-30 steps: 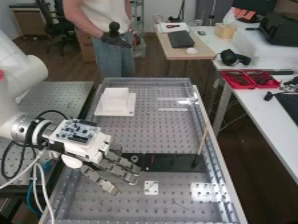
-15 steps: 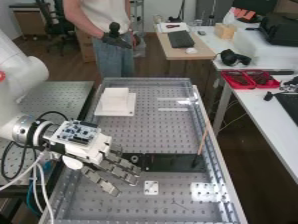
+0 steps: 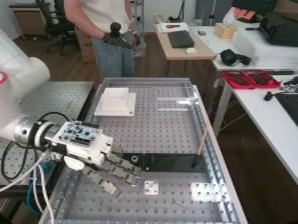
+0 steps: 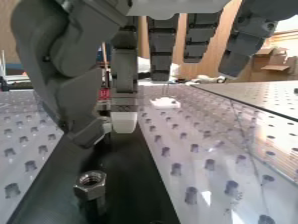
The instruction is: Grab the larger nut and place it in the white container
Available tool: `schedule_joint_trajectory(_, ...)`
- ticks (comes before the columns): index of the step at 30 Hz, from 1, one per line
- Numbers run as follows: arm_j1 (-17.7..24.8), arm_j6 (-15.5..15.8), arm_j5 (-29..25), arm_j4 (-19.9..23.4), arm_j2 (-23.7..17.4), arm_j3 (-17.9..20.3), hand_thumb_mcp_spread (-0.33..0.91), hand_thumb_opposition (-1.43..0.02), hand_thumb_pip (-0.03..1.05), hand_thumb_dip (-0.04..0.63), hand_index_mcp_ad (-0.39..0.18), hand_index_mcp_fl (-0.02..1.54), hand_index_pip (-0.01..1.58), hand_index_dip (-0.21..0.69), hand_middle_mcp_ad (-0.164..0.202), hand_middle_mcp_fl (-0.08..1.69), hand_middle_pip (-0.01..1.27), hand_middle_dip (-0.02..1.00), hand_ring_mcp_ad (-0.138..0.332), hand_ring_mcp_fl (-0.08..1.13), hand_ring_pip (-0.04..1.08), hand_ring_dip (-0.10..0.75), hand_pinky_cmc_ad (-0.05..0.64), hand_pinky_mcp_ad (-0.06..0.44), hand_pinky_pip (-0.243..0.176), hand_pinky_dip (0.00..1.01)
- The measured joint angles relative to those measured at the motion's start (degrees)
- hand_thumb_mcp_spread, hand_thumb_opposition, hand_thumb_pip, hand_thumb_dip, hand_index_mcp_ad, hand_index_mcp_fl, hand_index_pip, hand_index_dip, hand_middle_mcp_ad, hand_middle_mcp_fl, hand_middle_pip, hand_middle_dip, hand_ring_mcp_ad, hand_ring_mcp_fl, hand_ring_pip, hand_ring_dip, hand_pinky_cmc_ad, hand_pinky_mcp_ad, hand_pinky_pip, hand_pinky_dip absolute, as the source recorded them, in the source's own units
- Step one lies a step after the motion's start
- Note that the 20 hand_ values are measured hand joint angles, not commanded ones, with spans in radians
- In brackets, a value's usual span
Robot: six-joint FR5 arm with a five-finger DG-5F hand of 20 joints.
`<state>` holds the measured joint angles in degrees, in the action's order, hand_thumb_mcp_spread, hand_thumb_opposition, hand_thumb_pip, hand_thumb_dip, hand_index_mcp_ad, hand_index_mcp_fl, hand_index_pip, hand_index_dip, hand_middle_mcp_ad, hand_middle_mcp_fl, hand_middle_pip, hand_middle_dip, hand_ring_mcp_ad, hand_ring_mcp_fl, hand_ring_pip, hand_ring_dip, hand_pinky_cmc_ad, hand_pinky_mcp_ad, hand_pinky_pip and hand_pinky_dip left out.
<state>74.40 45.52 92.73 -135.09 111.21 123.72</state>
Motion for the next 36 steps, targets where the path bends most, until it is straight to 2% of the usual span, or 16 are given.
schedule_joint_trajectory(8,0.32,-0.33,-0.42,0.34,0.22,-0.12,0.34,-0.85,0.66,0.236,-0.079,0.38,1.49,0.126,0.063,0.20,0.13,0.19,0.126,0.01,0.10,0.026,0.351,0.283,-0.059,0.31)
schedule_joint_trajectory(17,0.36,-0.35,-0.45,0.13,0.21,-0.38,0.34,-0.85,0.66,0.236,-0.082,0.29,1.43,0.126,0.063,0.20,0.13,0.19,0.126,0.01,0.10,0.031,0.346,0.283,-0.063,0.31)
schedule_joint_trajectory(23,0.44,-0.36,-0.55,0.23,0.41,-0.47,0.34,-0.85,0.66,0.236,-0.082,0.29,1.43,0.113,0.063,0.20,0.13,0.19,0.126,0.01,0.10,0.031,0.346,0.283,-0.063,0.31)
schedule_joint_trajectory(28,0.52,-0.37,-0.62,0.40,0.53,-0.42,0.34,-0.85,0.66,0.236,-0.080,0.37,1.43,0.103,0.063,0.20,0.13,0.19,0.126,0.01,0.10,0.040,0.346,0.279,-0.059,0.31)
schedule_joint_trajectory(36,0.53,-0.38,-0.63,0.55,0.73,-0.45,0.34,-0.84,0.66,0.236,-0.079,0.40,1.41,0.101,0.063,0.21,0.13,0.19,0.126,0.02,0.10,0.040,0.344,0.278,-0.063,0.31)
